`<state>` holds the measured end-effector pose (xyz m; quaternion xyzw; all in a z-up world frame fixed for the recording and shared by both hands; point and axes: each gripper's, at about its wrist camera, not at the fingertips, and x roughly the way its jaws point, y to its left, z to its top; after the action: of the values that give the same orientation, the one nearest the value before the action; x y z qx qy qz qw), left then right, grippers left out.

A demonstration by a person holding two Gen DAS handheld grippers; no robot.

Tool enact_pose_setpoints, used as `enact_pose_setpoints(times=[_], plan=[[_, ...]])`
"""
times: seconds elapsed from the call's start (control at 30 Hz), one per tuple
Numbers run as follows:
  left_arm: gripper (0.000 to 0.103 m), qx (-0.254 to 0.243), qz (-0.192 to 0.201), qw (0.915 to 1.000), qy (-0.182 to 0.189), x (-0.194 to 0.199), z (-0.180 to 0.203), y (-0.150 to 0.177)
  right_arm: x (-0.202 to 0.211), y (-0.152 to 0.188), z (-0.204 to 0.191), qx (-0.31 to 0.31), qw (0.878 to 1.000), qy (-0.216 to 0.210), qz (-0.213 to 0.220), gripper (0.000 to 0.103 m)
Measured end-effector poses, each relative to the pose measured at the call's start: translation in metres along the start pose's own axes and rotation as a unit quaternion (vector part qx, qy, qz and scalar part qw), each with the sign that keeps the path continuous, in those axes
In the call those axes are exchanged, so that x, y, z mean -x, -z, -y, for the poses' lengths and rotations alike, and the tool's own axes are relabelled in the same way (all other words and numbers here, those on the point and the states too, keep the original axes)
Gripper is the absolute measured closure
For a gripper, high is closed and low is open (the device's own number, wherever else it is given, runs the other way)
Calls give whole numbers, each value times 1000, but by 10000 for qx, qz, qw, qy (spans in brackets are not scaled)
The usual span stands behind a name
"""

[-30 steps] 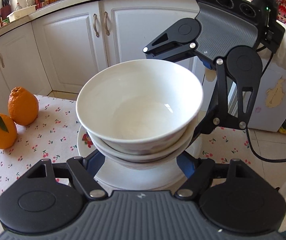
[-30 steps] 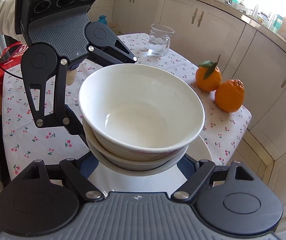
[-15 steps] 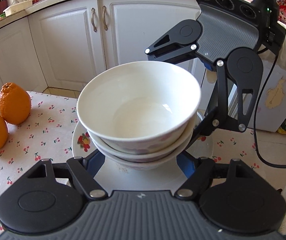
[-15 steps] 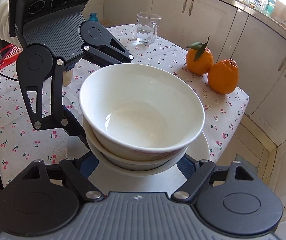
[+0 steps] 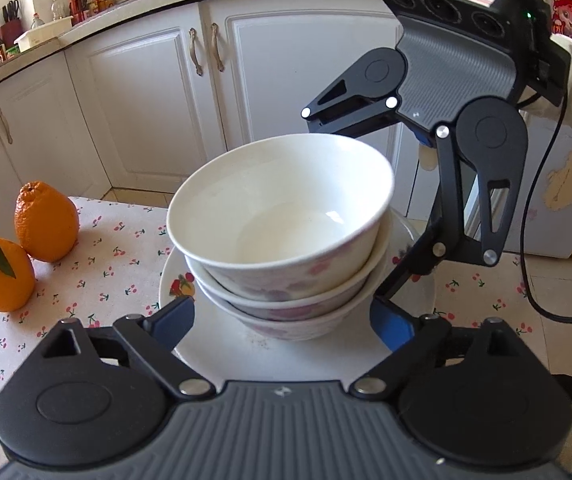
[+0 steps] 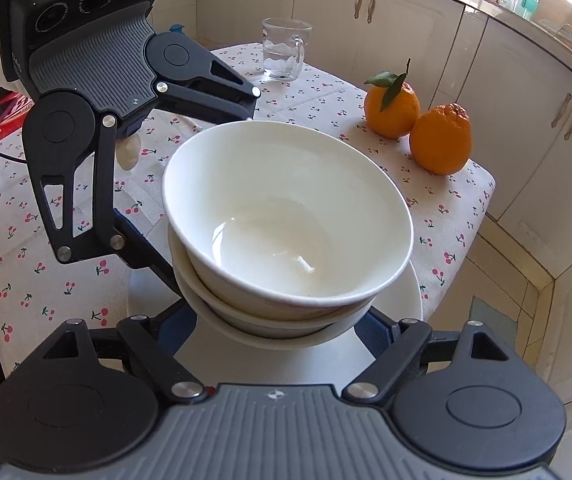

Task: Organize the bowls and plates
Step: 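Lift the bowl stack with both grippers and lower it onto the plate stack, then open both grippers and withdraw them from the bowl stack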

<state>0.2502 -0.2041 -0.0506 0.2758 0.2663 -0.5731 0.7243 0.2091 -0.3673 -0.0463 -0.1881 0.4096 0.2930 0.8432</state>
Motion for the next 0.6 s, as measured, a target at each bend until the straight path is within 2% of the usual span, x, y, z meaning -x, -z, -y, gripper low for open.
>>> enact_pose_setpoints(times=[0.07,0.13,0.23,0.33,0.43,0.5,0.6], plan=[[8,62,9,9999,-152,6,3,3,2,1,-5,16,10000,92,-35,8],[8,113,65,9989,-455,17,8,7,9,2,-13,0,9996,278,3,3],[6,228,231,9960,-828,40,23,13,24,2,-33,3,9989,470,35,1],[2,465,539,9908,-1154,68,42,18,41,3,-58,-82,9964,844,71,0],[0,732,915,9799,-1613,94,65,25,53,4,-79,-509,9895,1351,48,0],[0,959,1084,9693,-1990,108,81,29,60,5,-89,-994,9809,1672,76,0],[0,1342,1195,9491,-2587,122,101,34,70,11,-101,-2054,9541,2178,87,0]])
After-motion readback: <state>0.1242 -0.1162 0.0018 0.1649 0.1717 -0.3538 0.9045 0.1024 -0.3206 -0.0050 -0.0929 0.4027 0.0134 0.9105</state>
